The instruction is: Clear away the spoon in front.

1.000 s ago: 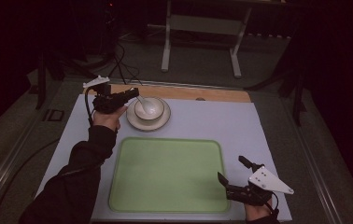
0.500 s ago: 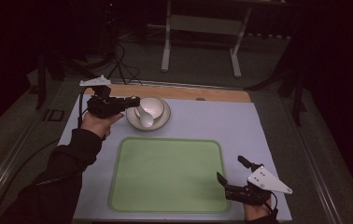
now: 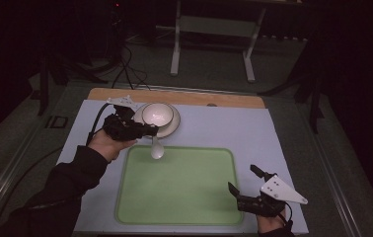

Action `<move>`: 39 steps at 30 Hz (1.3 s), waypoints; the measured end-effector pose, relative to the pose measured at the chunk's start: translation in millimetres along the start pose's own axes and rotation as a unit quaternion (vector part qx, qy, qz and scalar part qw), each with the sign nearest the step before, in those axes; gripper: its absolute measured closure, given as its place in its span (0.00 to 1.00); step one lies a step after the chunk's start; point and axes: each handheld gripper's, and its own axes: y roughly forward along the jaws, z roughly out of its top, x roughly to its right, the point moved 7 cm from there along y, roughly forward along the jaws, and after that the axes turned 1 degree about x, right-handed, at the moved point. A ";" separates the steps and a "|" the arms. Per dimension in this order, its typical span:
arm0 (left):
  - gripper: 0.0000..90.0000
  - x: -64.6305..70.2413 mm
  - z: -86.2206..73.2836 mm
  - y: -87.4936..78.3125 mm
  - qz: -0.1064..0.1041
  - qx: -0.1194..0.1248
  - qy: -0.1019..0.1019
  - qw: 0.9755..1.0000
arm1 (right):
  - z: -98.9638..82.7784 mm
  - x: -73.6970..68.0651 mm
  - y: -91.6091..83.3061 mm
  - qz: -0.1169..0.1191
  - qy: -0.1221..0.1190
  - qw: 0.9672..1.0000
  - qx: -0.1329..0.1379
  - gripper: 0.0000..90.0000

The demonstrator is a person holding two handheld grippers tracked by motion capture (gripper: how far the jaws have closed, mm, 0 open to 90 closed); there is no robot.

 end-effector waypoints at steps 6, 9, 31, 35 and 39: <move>0.94 18.9 -7.8 4.7 -0.013 -0.035 0.008 0.999 | 0.4 -0.1 -0.1 0.000 -0.002 1.000 0.001 0.12; 0.94 25.6 -12.4 7.3 -0.016 -0.049 0.006 0.999 | 0.5 0.0 -0.2 -0.001 -0.002 1.000 0.001 0.12; 0.94 58.0 -56.9 32.7 -0.035 -0.129 -0.026 0.991 | 0.1 -0.3 0.3 0.000 -0.002 1.000 0.000 0.12; 0.94 60.8 -62.6 38.4 -0.041 -0.143 -0.037 0.988 | 0.4 -0.4 0.1 0.000 -0.003 1.000 0.000 0.12; 0.94 65.1 -70.9 47.2 -0.048 -0.158 -0.039 0.985 | 0.1 0.6 -0.5 0.000 0.000 1.000 0.001 0.12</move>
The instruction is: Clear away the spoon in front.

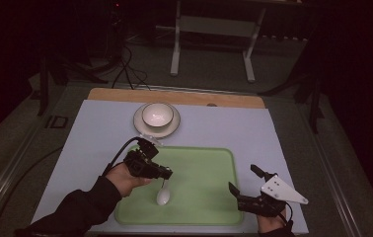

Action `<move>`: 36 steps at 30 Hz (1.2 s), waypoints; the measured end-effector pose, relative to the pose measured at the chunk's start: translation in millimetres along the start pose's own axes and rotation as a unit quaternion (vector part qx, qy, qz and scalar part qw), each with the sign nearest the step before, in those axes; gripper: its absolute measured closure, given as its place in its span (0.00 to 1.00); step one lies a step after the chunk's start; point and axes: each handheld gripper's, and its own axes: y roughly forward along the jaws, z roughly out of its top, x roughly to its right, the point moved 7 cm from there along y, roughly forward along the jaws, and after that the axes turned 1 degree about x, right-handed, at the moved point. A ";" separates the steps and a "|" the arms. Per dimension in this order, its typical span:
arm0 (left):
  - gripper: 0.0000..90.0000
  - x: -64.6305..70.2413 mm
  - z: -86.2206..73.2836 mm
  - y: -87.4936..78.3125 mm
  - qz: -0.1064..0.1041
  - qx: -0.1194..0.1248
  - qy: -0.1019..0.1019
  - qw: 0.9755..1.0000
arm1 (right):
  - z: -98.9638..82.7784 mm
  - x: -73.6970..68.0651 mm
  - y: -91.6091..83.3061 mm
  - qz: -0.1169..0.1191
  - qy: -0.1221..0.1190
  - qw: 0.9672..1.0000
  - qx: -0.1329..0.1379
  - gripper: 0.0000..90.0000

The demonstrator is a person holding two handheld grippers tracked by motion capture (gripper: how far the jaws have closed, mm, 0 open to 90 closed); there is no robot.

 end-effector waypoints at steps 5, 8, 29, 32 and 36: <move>0.94 0.4 -3.9 11.7 -0.013 -0.009 -0.012 1.000 | 0.0 -0.1 0.0 0.000 -0.002 1.000 0.000 0.12; 0.94 -1.4 -5.3 18.3 -0.023 -0.009 -0.021 0.999 | 0.1 0.0 -0.5 0.001 -0.002 1.000 0.000 0.12; 0.88 -40.1 -15.0 55.1 -0.055 0.059 -0.094 0.992 | -1.7 -0.4 1.6 0.005 -0.004 1.000 -0.007 0.12; 0.86 -45.3 -16.6 59.5 -0.050 0.077 -0.099 0.991 | -2.0 -0.6 1.9 0.007 -0.004 1.000 -0.007 0.12; 0.85 -50.8 -19.6 64.3 -0.042 0.094 -0.106 0.989 | -2.5 -1.1 2.3 0.010 -0.003 1.000 -0.009 0.12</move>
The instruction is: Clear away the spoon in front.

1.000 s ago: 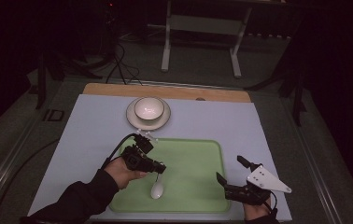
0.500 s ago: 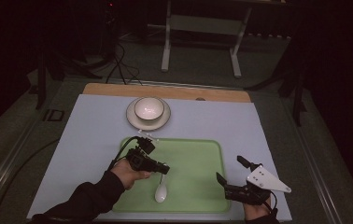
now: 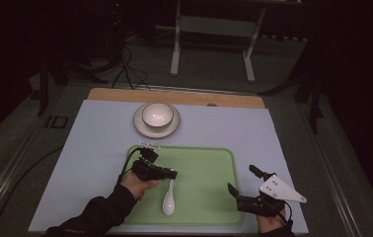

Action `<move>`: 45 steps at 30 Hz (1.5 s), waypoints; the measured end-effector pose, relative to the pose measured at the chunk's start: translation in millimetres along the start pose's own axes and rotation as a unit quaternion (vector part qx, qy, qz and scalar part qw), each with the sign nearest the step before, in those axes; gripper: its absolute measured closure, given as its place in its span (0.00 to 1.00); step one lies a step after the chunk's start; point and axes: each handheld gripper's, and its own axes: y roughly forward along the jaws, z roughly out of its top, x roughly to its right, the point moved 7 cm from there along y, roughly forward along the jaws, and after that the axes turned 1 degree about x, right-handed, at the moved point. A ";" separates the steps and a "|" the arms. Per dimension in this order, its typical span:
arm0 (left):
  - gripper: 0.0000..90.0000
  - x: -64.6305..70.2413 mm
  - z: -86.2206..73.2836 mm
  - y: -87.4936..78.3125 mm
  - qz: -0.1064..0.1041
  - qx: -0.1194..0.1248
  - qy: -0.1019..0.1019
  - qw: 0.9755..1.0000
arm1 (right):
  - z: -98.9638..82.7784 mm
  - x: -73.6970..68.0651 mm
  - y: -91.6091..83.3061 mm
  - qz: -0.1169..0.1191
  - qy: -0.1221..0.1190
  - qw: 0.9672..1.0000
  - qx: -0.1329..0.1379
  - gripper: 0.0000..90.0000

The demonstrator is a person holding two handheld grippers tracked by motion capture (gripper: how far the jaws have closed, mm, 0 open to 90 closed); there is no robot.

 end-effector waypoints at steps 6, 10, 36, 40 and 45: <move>0.84 -20.2 -8.0 6.0 0.031 0.026 -0.028 0.999 | -1.0 -1.0 1.3 0.006 0.000 1.000 -0.004 0.12; 0.84 -29.6 -12.5 8.1 0.048 0.032 -0.041 0.998 | -1.3 -1.5 1.9 0.009 -0.003 1.000 -0.005 0.12; 0.75 -43.7 -13.2 1.7 0.129 0.050 -0.010 0.990 | -0.8 -3.9 2.3 0.017 -0.004 1.000 -0.006 0.12; 0.91 -30.6 -11.9 2.5 0.117 0.040 0.014 0.992 | -0.7 -4.0 2.4 0.017 -0.004 1.000 -0.006 0.12; 0.99 -19.7 -13.4 10.8 0.106 0.021 0.033 0.994 | -0.7 -4.7 2.7 0.019 -0.005 1.000 -0.007 0.12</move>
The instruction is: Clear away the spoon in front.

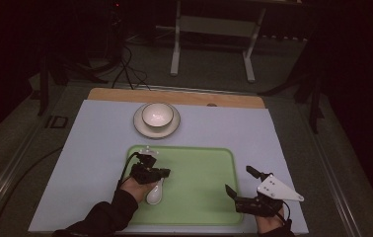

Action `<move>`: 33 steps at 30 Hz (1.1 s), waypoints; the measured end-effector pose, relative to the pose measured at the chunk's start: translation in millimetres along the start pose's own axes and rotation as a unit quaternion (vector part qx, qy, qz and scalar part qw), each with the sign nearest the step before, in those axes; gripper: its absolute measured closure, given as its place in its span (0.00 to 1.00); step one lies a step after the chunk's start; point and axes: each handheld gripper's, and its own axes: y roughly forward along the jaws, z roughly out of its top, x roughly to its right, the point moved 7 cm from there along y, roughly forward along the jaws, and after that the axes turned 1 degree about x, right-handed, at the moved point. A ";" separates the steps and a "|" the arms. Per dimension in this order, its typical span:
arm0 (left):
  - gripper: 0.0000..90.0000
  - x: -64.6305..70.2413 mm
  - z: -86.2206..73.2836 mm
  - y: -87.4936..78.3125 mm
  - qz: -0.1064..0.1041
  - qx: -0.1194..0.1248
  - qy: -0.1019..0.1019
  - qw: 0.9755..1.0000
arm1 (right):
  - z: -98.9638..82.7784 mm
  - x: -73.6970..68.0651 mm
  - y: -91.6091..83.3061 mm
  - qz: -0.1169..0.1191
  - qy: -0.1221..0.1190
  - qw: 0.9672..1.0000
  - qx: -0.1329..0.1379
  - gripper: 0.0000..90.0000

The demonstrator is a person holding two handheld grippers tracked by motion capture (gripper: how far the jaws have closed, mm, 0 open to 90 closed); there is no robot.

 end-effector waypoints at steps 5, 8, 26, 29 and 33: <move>0.99 -2.3 -5.1 7.2 0.006 -0.020 -0.001 1.000 | -0.2 0.3 -0.1 0.000 0.001 1.000 0.000 0.12; 0.99 -7.0 -5.2 6.1 0.013 -0.018 -0.007 1.000 | -0.3 0.8 0.0 0.000 0.002 1.000 0.001 0.12; 0.96 -13.2 -0.5 -3.0 0.009 0.006 -0.002 1.000 | -0.2 0.1 0.6 0.001 0.001 1.000 0.000 0.12; 0.87 -7.5 4.9 -7.4 -0.002 0.023 0.020 1.000 | -0.5 0.4 0.7 0.001 0.002 1.000 0.000 0.12; 0.71 -0.5 11.5 -14.1 -0.004 0.045 0.048 0.998 | -0.2 0.1 0.4 0.001 0.001 1.000 0.000 0.12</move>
